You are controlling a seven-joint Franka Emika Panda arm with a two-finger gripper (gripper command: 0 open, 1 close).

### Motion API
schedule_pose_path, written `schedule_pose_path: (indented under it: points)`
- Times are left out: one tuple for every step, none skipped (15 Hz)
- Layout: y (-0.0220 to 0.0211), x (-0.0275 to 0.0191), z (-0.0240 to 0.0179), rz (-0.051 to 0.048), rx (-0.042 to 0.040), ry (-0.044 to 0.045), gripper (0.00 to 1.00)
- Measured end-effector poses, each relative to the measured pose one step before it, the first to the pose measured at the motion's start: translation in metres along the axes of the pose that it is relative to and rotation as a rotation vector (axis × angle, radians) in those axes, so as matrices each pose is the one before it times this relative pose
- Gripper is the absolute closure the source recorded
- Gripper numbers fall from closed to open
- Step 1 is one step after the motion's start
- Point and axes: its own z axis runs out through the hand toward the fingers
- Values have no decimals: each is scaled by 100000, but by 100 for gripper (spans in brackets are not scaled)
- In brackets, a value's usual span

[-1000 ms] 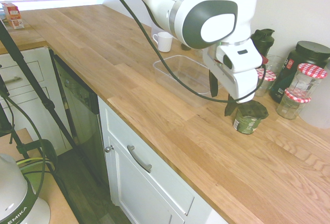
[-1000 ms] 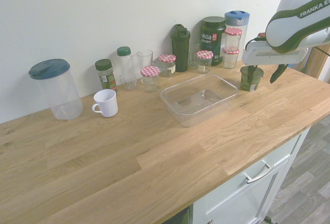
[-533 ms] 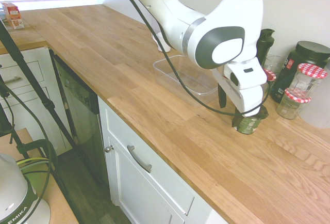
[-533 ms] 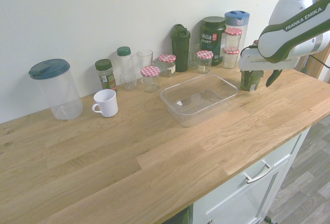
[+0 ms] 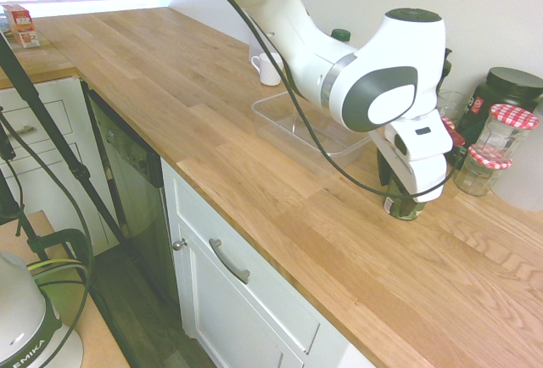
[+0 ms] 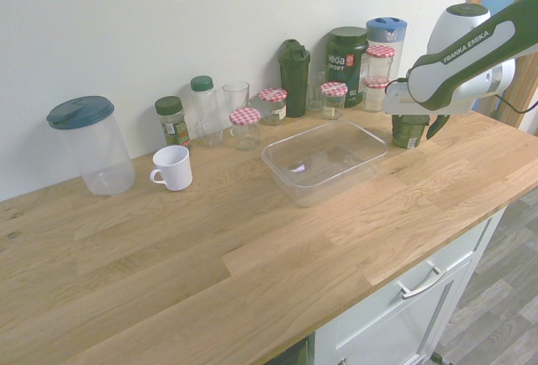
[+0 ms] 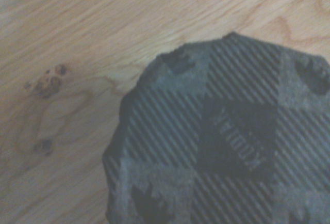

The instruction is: Put the cereal into the container

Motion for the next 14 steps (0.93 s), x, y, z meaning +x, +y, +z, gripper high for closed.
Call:
schedule_pose_path:
  points:
    - [-323, 60, 162, 155, 324, 384, 0]
    - [-391, 89, 219, 209, 151, 352, 0]
    - [-360, 137, 292, 273, 65, 401, 0]
    - [-357, 235, 371, 304, -109, 477, 0]
    - [-367, 291, 296, 444, 90, 424, 100]
    - [-311, 225, 158, 551, 317, 147, 100]
    - [-276, 75, 1, 778, 560, -245, 100]
    - [-136, 10, -85, 481, 421, -239, 100]
    - [-116, -27, -85, 191, 284, -182, 100]
    - [-81, -27, -61, 89, 211, -135, 100]
    - [-1, 3, -8, 15, 59, -94, 100]
    - [-52, -16, -125, 2, 245, -99, 100]
    - [-70, 26, -239, -1, 339, 11, 100]
    - [-136, 99, -444, 42, 533, 97, 100]
